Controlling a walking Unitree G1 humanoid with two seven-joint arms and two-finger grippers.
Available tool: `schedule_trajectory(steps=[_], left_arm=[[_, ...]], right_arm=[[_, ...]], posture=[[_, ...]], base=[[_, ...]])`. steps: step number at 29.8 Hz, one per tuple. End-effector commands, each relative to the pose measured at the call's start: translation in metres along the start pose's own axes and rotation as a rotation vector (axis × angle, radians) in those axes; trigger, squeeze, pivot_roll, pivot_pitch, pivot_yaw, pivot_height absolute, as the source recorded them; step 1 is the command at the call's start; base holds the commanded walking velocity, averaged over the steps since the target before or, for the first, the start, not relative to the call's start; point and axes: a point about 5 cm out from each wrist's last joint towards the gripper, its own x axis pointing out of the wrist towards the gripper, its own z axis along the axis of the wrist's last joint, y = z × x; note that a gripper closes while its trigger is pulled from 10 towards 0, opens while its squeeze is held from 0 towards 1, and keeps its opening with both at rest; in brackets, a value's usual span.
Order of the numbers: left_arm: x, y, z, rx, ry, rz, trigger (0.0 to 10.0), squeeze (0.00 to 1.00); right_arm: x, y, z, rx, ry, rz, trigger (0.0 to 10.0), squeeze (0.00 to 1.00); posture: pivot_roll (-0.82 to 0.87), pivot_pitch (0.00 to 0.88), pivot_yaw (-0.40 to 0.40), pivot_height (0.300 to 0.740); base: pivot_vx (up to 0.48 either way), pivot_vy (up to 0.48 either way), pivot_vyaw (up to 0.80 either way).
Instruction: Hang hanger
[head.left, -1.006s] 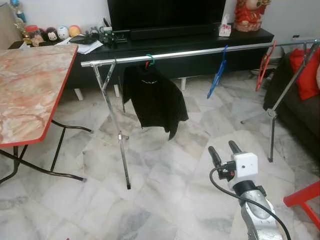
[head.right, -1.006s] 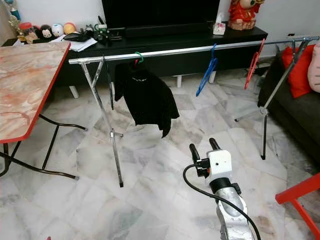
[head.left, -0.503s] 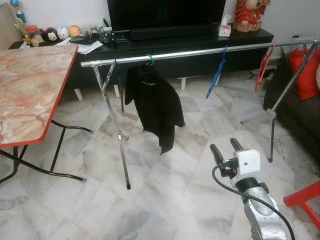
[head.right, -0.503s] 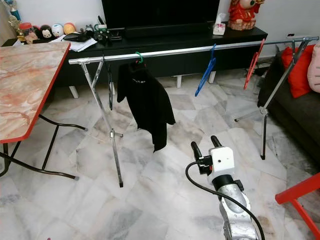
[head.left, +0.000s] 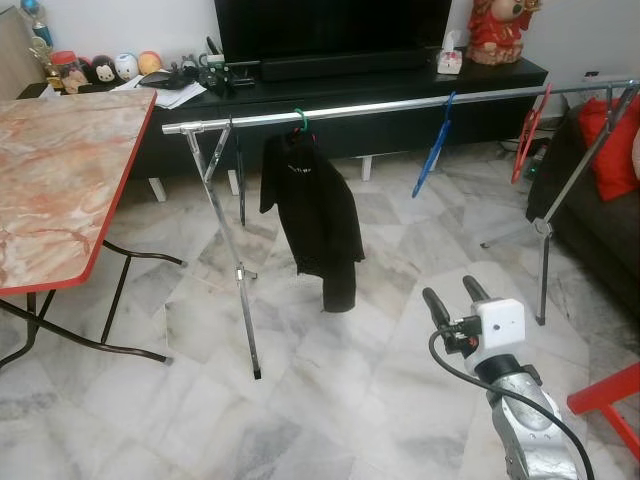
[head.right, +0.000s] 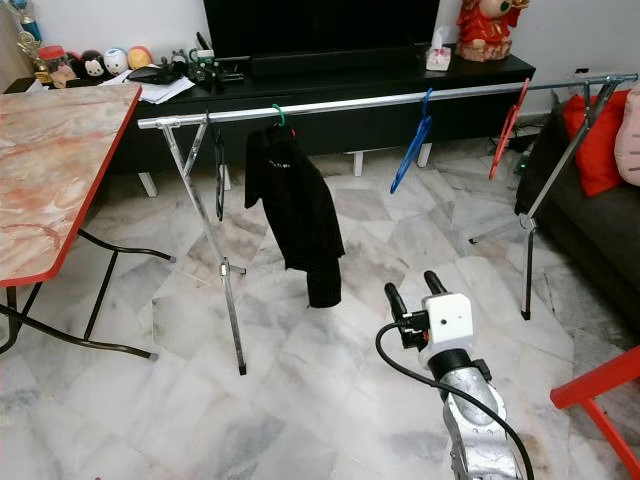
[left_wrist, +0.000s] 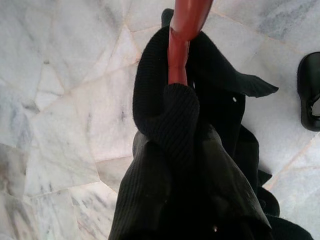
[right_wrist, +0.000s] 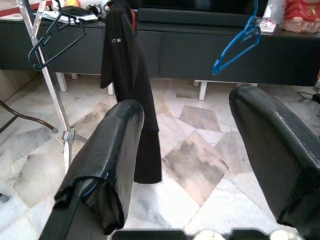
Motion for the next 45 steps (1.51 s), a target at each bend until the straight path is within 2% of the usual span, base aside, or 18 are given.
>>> schedule_trajectory(steps=[1, 8, 9, 16, 17, 25, 27, 28, 29, 30, 33, 35, 36, 37, 40, 44, 45], left_arm=[[-0.001, 0.003, -0.006, 0.000, 0.016, 0.012, 10.0, 0.00], [-0.001, 0.003, -0.005, 0.000, 0.015, 0.011, 10.0, 0.00], [-0.001, 0.003, -0.005, 0.001, 0.014, 0.011, 10.0, 0.00], [-0.001, 0.003, -0.005, 0.001, 0.014, 0.012, 10.0, 0.00], [-0.001, 0.004, -0.005, 0.002, 0.014, 0.013, 10.0, 0.00], [-0.001, 0.003, -0.007, 0.003, 0.017, 0.009, 10.0, 0.00], [-0.001, 0.003, -0.007, 0.004, 0.017, 0.008, 10.0, 0.00], [-0.001, 0.003, -0.006, 0.004, 0.017, 0.006, 10.0, 0.00], [-0.001, 0.003, -0.006, 0.004, 0.017, 0.006, 10.0, 0.00], [-0.001, 0.002, -0.006, 0.004, 0.017, 0.005, 10.0, 0.00], [-0.001, 0.001, -0.006, 0.005, 0.016, 0.003, 10.0, 0.00], [-0.001, 0.001, -0.005, 0.004, 0.016, 0.002, 10.0, 0.00], [-0.001, 0.001, -0.005, 0.004, 0.016, 0.002, 10.0, 0.00], [-0.001, 0.000, -0.005, 0.005, 0.018, 0.000, 10.0, 0.00], [-0.001, 0.000, -0.005, 0.004, 0.020, 0.000, 10.0, 0.00], [-0.001, -0.001, -0.005, 0.004, 0.022, -0.001, 10.0, 0.00], [-0.001, -0.001, -0.006, 0.002, 0.025, -0.003, 10.0, 0.00]], right_arm=[[0.002, -0.003, 0.002, -0.005, -0.006, -0.006, 0.0, 0.00], [0.004, -0.005, -0.001, -0.007, 0.022, -0.014, 0.0, 0.00], [0.004, -0.005, -0.002, -0.007, 0.024, -0.018, 10.0, 0.00], [0.005, -0.007, -0.002, -0.005, 0.025, -0.027, 10.0, 0.00], [0.005, -0.008, -0.001, 0.004, 0.017, -0.033, 10.0, 1.00], [0.005, -0.008, -0.004, 0.003, 0.031, -0.042, 10.0, 1.00], [0.006, -0.012, -0.011, -0.026, 0.088, -0.067, 10.0, 1.00], [0.005, -0.015, -0.018, -0.048, 0.143, -0.092, 10.0, 0.75], [0.005, -0.018, -0.022, -0.064, 0.180, -0.109, 10.0, 0.75], [0.003, -0.023, -0.030, -0.089, 0.242, -0.150, 10.0, 0.00], [-0.005, -0.039, -0.049, -0.092, 0.385, -0.274, 10.0, 0.00], [-0.012, -0.041, -0.063, -0.036, 0.459, -0.321, 10.0, 0.00], [-0.012, -0.041, -0.063, -0.036, 0.459, -0.321, 10.0, 0.00], [-0.017, -0.037, -0.074, -0.014, 0.525, -0.317, 10.0, 0.00], [-0.033, -0.026, -0.097, -0.037, 0.666, -0.271, 10.0, 0.00], [-0.047, -0.018, -0.111, -0.019, 0.754, -0.253, 10.0, 0.00], [-0.065, -0.009, -0.126, -0.029, 0.864, -0.205, 10.0, 0.00]], posture=[[0.00, 0.000, 0.038, 0.740], [0.00, 0.000, 0.039, 0.740], [0.00, 0.000, 0.039, 0.740], [0.00, 0.000, 0.039, 0.740], [0.00, 0.000, 0.040, 0.740], [0.00, 0.000, 0.040, 0.740], [0.00, 0.000, 0.040, 0.740], [0.00, 0.000, 0.040, 0.740], [0.00, 0.000, 0.040, 0.740], [-0.01, 0.000, 0.041, 0.740], [0.00, 0.000, 0.039, 0.740], [-0.01, 0.000, 0.040, 0.740], [-0.01, 0.000, 0.040, 0.740], [0.00, 0.000, 0.037, 0.740], [0.00, 0.000, 0.032, 0.740], [0.01, 0.000, 0.031, 0.740], [0.01, 0.000, 0.029, 0.740]], base=[[0.000, 0.000, 0.00], [0.000, 0.000, 0.00], [0.000, 0.000, 0.00], [0.000, 0.000, 0.00], [0.000, 0.000, 0.00], [0.000, 0.000, 0.00], [0.000, 0.000, 0.00], [0.000, 0.000, 0.00], [0.000, 0.000, 0.00], [0.000, 0.000, 0.00], [0.000, 0.000, 0.00], [0.000, 0.000, 0.00], [0.000, 0.000, 0.00], [0.000, 0.000, 0.00], [0.000, 0.000, 0.00], [0.000, 0.000, 0.00], [0.000, 0.000, 0.00]])
